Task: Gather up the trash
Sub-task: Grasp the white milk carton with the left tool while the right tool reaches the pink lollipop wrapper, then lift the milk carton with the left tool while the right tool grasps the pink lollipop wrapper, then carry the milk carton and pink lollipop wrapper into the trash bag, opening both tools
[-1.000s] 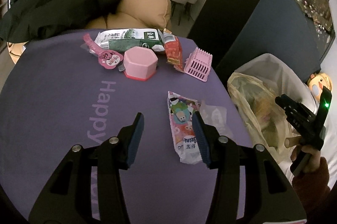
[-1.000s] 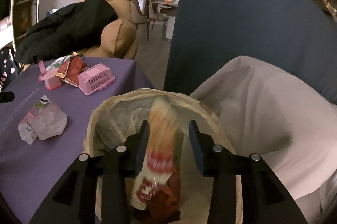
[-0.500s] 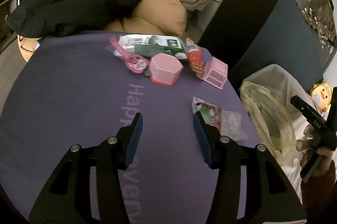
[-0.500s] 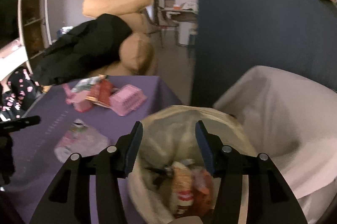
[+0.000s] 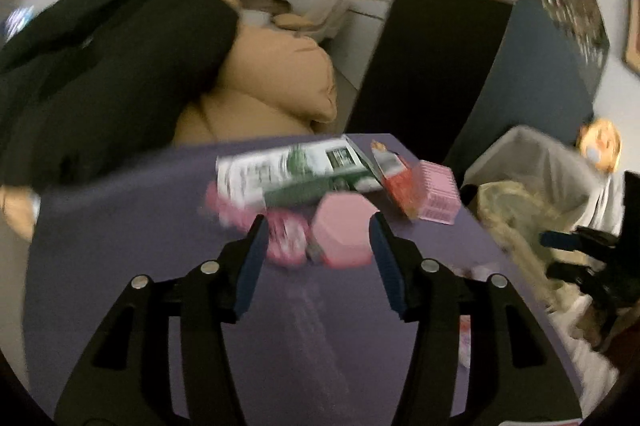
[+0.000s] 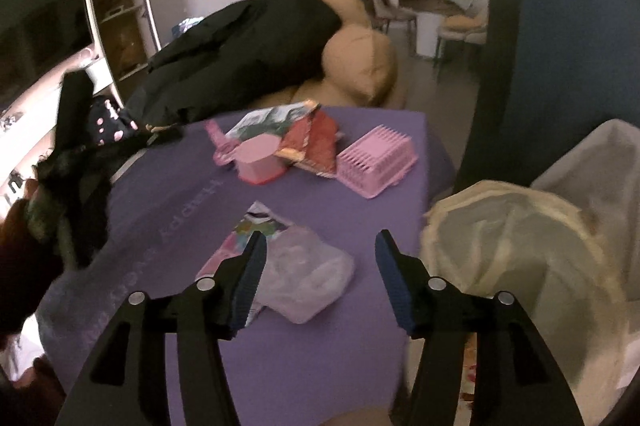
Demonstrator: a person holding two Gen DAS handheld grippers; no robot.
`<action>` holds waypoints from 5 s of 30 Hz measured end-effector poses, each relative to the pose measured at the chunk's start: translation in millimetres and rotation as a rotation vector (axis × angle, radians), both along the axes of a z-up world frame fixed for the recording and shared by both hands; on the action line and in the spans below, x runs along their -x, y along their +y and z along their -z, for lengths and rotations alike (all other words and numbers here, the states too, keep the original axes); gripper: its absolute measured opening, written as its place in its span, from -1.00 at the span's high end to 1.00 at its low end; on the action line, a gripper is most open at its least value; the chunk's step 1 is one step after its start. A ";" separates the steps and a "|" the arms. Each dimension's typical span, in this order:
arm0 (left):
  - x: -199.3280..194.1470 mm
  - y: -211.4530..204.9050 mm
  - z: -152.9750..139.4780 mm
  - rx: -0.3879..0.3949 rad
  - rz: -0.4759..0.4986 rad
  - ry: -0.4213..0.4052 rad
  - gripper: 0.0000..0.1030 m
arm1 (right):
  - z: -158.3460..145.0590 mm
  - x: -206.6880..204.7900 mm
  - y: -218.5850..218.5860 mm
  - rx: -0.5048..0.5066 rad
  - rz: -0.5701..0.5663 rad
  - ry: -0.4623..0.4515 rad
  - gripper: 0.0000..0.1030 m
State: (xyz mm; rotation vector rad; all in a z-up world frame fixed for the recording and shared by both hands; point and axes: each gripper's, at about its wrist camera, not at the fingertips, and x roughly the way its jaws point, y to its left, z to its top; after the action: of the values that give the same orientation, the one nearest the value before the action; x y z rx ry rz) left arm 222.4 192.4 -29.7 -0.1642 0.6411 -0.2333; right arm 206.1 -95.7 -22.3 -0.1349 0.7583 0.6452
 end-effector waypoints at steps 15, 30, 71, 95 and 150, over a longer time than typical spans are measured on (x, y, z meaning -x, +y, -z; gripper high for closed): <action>-173.6 13.3 38.6 0.024 0.070 0.269 0.00 | 21.8 -9.1 7.5 0.020 -0.021 0.053 -0.04; -58.7 15.9 45.5 0.087 0.217 0.330 -0.01 | 36.8 -10.7 18.4 0.002 -0.050 0.098 -0.04; 52.5 86.0 33.4 0.205 -0.215 0.215 -0.03 | 7.5 9.5 114.2 0.185 -0.193 -0.063 0.16; -103.3 -15.8 39.0 -0.041 -0.210 0.325 -0.03 | 34.1 40.2 -1.5 0.022 0.032 0.027 0.16; -8.4 -5.2 11.8 -0.008 -0.265 0.259 0.12 | 27.2 66.3 -20.4 -0.056 0.046 0.033 0.15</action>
State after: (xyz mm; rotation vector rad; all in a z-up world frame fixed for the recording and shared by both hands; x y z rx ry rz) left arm 230.8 187.2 -41.4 -0.2724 0.8689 0.0471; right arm 139.9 -116.1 -49.5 -0.0554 0.7718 0.6258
